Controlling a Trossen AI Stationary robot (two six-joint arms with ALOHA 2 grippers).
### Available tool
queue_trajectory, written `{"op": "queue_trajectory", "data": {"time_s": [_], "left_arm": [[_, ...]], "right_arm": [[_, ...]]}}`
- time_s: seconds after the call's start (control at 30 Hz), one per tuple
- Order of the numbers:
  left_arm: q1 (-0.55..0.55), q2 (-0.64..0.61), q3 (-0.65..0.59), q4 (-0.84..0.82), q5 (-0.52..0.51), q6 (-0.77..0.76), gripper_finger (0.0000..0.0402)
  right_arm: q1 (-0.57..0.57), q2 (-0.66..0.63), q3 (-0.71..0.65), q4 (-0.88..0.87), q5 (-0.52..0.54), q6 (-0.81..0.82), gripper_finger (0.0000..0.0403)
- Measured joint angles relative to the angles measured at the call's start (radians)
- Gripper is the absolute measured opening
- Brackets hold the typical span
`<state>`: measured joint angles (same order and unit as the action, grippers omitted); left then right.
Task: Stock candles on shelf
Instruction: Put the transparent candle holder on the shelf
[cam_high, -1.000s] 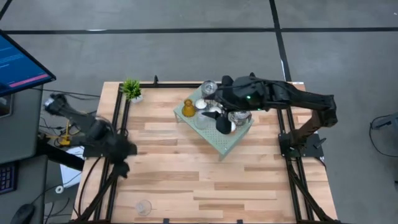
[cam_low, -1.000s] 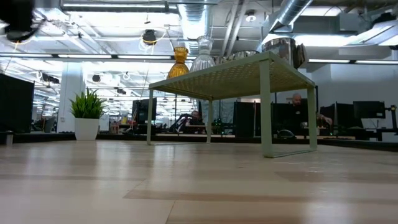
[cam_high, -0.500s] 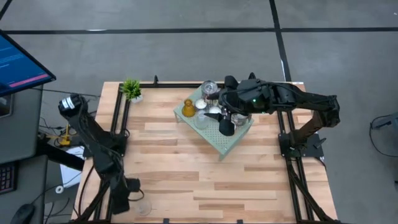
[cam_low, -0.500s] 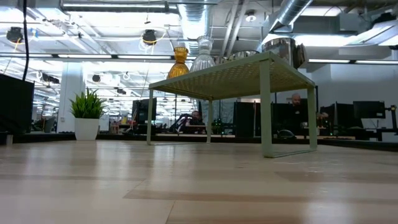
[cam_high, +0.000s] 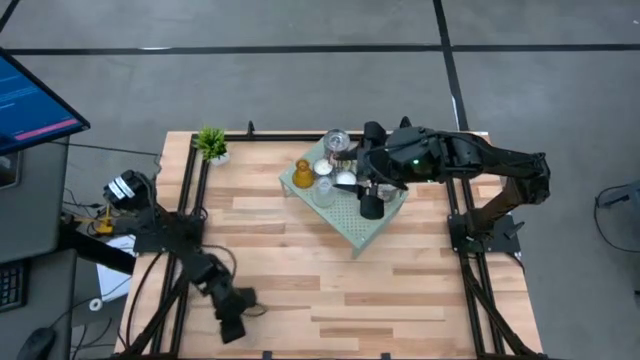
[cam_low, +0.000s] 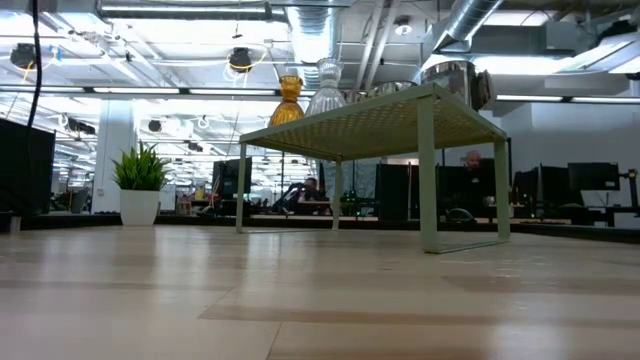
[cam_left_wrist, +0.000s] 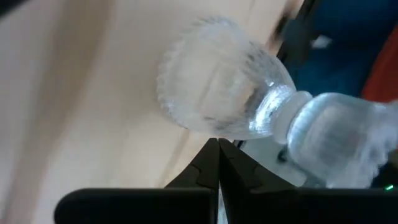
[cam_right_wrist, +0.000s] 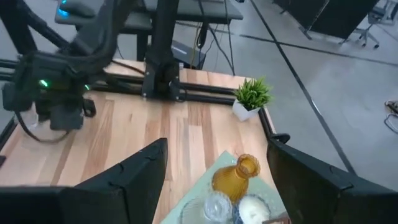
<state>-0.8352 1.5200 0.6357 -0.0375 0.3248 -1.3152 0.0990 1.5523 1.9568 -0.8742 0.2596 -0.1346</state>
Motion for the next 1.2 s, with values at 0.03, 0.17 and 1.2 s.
{"op": "queue_trajectory", "data": {"time_s": [0.03,0.17,1.2], "left_arm": [[0.033,0.005,0.0,0.02,-0.003,0.021,0.0002],[0.181,0.014,0.0,0.068,-0.003,0.108,0.0002],[0.252,0.093,0.012,0.478,0.367,0.023,0.0002]], "right_arm": [[0.002,-0.004,0.001,-0.003,0.0,-0.004,0.0266],[0.005,-0.02,0.001,-0.05,0.0,-0.007,0.0266],[0.006,-0.085,0.001,-0.192,0.0,-0.033,0.0266]]}}
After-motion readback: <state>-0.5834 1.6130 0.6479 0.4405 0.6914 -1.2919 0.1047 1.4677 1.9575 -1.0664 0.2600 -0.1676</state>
